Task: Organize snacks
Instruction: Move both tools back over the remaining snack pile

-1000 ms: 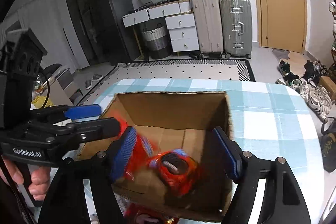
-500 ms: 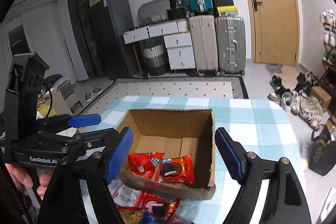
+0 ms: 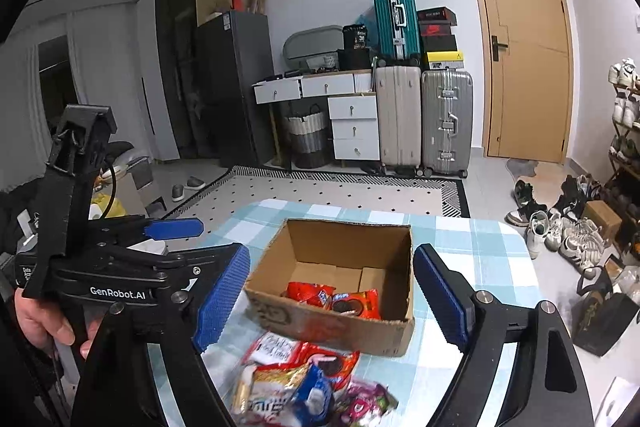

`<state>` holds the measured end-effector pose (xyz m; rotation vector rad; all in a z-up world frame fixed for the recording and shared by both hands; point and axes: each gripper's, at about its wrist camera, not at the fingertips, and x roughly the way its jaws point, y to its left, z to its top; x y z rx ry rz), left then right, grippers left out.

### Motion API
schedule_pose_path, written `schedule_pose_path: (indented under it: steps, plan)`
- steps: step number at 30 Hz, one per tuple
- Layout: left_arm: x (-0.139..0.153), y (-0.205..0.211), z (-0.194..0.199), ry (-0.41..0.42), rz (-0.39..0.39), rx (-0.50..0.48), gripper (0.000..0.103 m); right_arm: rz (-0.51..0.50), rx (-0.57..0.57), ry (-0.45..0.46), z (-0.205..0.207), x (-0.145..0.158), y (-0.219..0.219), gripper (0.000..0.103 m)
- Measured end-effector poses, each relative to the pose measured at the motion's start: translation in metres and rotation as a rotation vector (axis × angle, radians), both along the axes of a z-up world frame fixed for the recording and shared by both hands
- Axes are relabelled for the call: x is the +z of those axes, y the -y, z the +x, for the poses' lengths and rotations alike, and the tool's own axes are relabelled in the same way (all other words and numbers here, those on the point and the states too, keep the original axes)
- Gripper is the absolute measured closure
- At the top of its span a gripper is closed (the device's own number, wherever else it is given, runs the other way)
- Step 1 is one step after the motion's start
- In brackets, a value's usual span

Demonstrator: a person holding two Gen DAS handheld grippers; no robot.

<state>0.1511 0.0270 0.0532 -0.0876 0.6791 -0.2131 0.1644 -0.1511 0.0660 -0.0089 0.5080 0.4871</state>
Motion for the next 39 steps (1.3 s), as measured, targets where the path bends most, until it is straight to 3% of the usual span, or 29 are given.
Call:
schedule_pose_path:
  steps: [9,13,18,30,39]
  plan:
    - [0.017,0.007,-0.064,0.056,0.011,0.025,0.016,0.001,0.008,0.042,-0.063,0.015,0.007,0.015]
    - [0.019,0.009,-0.092,0.066,0.011,0.039,0.005,0.009,0.004,0.056,-0.087,0.013,0.011,0.014]
    - [0.017,0.006,-0.125,0.096,-0.002,0.083,0.002,0.008,-0.016,0.058,-0.117,0.002,0.017,0.014]
    - [-0.024,0.004,-0.146,0.017,-0.055,0.095,0.001,0.002,-0.082,0.007,-0.159,-0.035,0.034,0.013]
    - [-0.054,-0.002,-0.141,-0.027,-0.087,0.121,0.001,0.009,-0.118,-0.049,-0.163,-0.06,0.038,0.013]
